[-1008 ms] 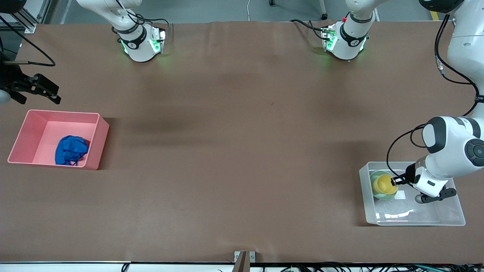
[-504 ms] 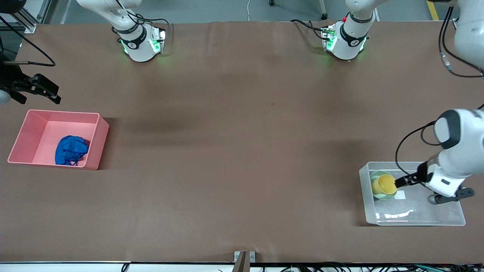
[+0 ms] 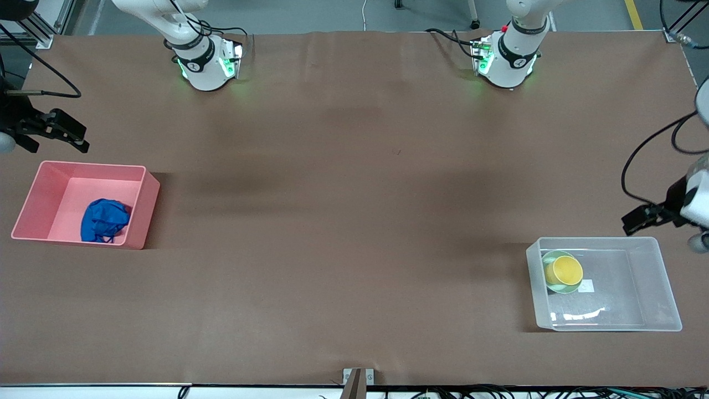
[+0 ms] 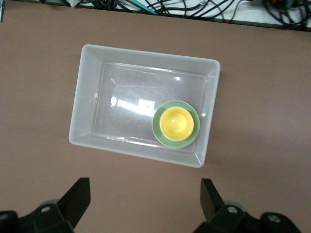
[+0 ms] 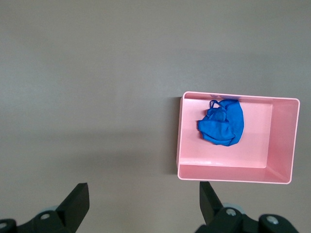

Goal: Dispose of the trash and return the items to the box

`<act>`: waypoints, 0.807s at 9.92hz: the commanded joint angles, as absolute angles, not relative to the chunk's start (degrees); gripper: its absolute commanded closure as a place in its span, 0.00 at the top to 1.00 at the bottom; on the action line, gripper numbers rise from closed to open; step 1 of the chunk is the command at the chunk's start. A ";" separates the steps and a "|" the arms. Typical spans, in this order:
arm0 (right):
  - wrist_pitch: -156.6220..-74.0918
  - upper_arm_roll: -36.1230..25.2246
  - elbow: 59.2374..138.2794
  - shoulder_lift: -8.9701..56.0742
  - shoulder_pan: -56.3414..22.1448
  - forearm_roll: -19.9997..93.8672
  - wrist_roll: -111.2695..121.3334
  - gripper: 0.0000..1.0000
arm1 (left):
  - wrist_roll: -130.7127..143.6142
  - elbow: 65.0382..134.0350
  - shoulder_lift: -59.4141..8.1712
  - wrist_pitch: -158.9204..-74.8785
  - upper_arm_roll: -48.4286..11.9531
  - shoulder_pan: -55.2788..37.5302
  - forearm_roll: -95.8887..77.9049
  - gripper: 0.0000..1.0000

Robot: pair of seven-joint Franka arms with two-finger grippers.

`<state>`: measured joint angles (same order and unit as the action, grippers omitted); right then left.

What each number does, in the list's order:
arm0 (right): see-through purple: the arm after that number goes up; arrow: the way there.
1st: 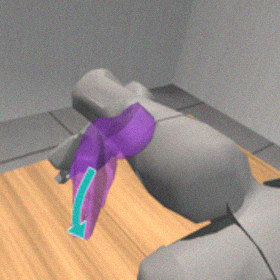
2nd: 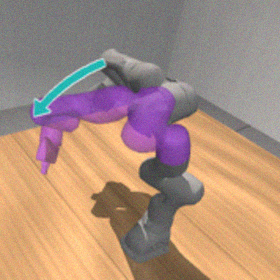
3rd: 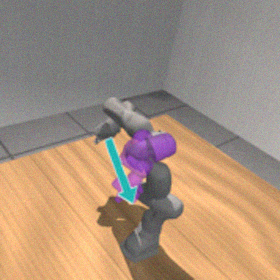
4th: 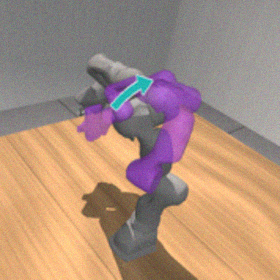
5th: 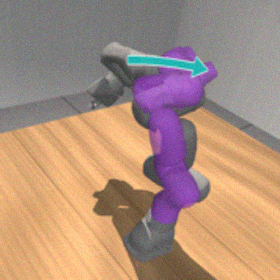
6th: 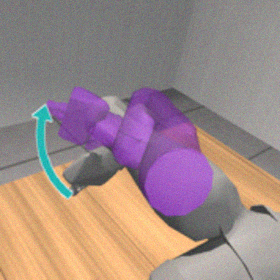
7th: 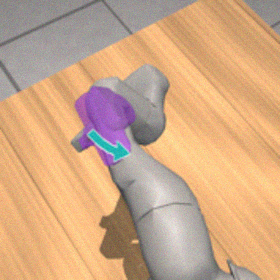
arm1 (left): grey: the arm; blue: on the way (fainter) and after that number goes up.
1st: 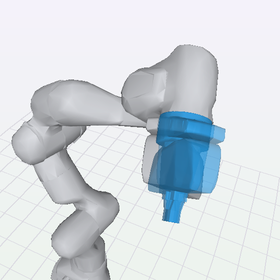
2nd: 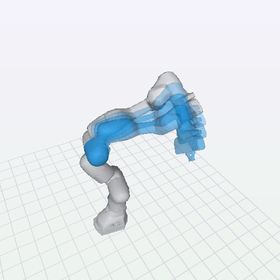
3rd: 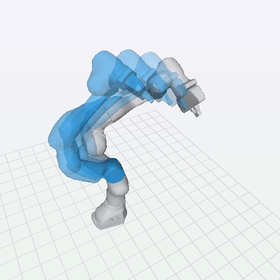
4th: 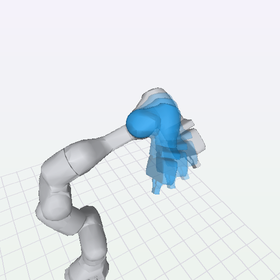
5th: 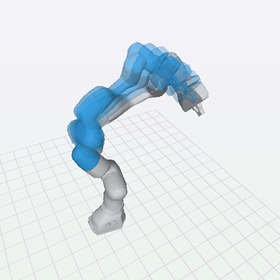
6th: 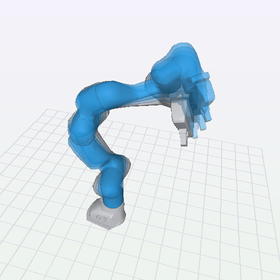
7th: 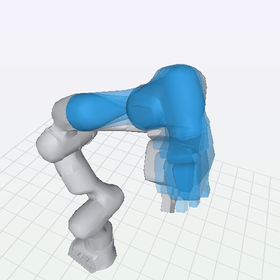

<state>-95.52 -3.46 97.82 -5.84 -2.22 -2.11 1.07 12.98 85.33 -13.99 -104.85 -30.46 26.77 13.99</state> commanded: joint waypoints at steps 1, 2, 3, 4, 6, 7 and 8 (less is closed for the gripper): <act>-94.83 -3.25 97.12 -5.80 -2.02 -2.64 0.70 1.00 | 12.22 81.32 -14.24 -96.80 -33.39 26.98 12.83 1.00; -94.83 -3.25 97.12 -5.80 -1.93 -2.64 0.70 1.00 | 10.91 81.04 -12.32 -94.94 -33.66 27.07 11.96 1.00; -94.83 -3.25 97.12 -5.80 -1.93 -2.64 0.70 1.00 | 7.85 81.04 -10.39 -94.05 -33.58 26.98 9.69 1.00; -94.83 -3.34 97.12 -5.80 -1.93 -2.64 0.70 1.00 | 6.08 81.04 -9.07 -93.78 -33.40 27.07 7.84 1.00; -94.83 -3.34 97.21 -5.80 -1.93 -2.64 0.70 1.00 | 3.70 83.13 -5.29 -93.17 -25.90 20.36 4.67 1.00; -94.83 -3.34 97.12 -5.71 -1.93 -2.64 0.70 1.00 | 3.43 85.06 -3.19 -92.73 -18.71 13.60 3.35 1.00; -94.83 -3.43 97.21 -5.71 -1.93 -2.64 0.70 1.00 | 3.51 87.43 -1.16 -91.77 -13.67 8.32 1.43 1.00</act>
